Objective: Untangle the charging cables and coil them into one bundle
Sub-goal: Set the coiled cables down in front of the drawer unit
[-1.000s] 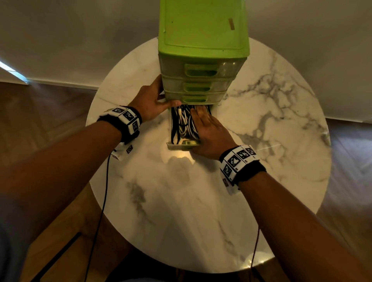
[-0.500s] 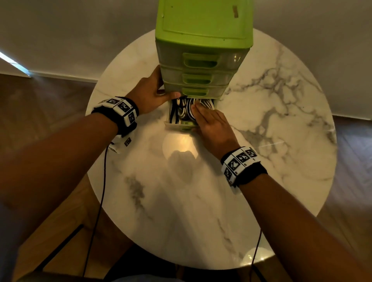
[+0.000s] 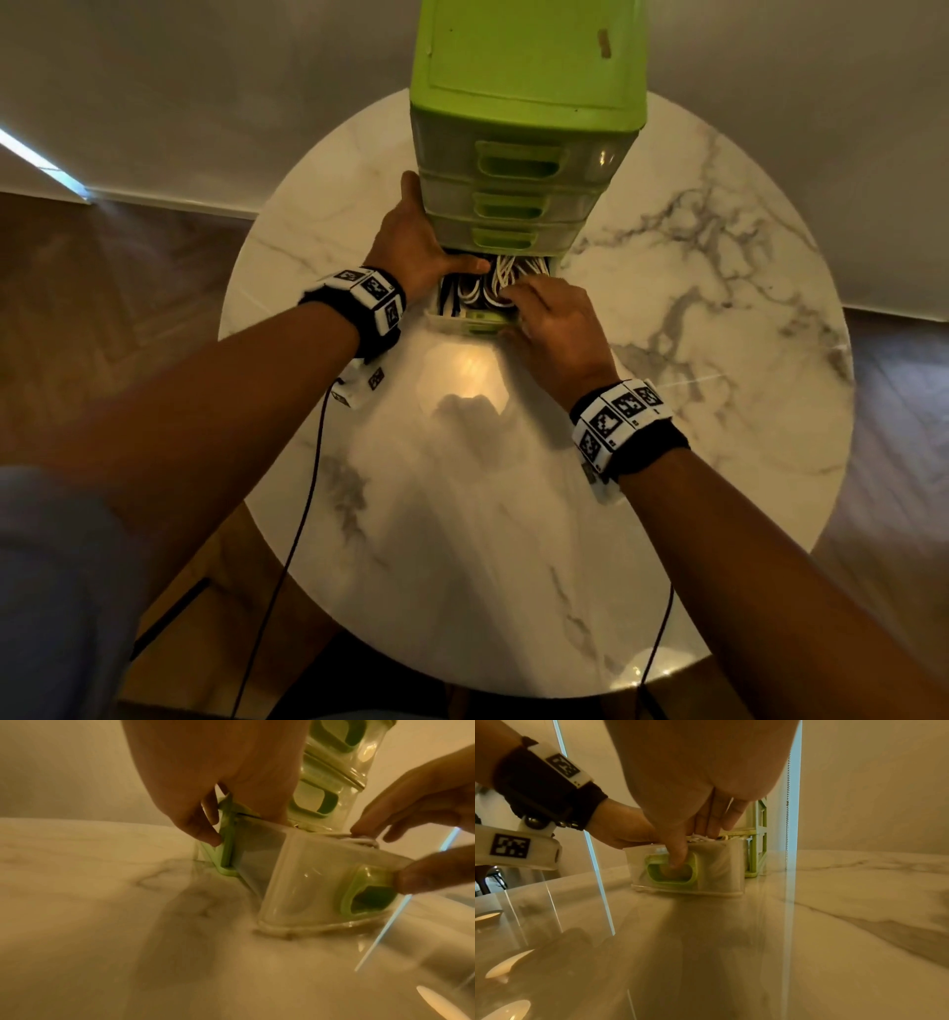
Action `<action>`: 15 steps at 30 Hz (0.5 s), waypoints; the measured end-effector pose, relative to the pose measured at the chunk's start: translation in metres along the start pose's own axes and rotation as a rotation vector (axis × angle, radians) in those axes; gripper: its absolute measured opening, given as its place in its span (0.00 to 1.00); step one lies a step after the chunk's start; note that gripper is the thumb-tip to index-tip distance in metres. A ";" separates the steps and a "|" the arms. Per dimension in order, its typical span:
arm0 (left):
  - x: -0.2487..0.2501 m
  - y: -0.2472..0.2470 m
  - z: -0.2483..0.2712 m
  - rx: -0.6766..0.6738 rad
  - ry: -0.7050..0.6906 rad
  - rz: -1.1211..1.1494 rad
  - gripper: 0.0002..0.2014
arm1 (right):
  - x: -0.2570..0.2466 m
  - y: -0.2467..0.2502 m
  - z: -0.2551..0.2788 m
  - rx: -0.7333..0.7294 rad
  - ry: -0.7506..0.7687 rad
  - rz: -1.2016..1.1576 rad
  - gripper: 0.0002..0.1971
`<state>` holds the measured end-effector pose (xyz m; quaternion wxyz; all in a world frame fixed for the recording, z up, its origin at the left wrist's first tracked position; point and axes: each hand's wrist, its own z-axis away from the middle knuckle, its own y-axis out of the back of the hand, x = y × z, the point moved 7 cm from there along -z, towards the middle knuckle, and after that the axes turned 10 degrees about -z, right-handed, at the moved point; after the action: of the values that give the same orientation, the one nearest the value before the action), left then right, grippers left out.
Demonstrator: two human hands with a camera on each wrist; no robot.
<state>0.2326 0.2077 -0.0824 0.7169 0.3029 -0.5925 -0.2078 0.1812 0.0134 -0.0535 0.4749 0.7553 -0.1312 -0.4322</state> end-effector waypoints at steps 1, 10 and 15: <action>-0.001 0.000 -0.001 -0.008 0.023 0.013 0.54 | 0.002 0.000 0.001 -0.024 0.003 0.029 0.23; -0.010 0.004 -0.005 -0.111 0.117 0.028 0.49 | 0.013 -0.015 -0.003 -0.186 0.026 -0.052 0.28; 0.001 0.003 -0.005 -0.039 0.000 -0.134 0.51 | 0.018 -0.001 -0.014 -0.111 0.080 -0.104 0.23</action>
<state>0.2372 0.2107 -0.0801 0.7071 0.3279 -0.5667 -0.2672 0.2029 0.0117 -0.0618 0.4976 0.7504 -0.0486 -0.4325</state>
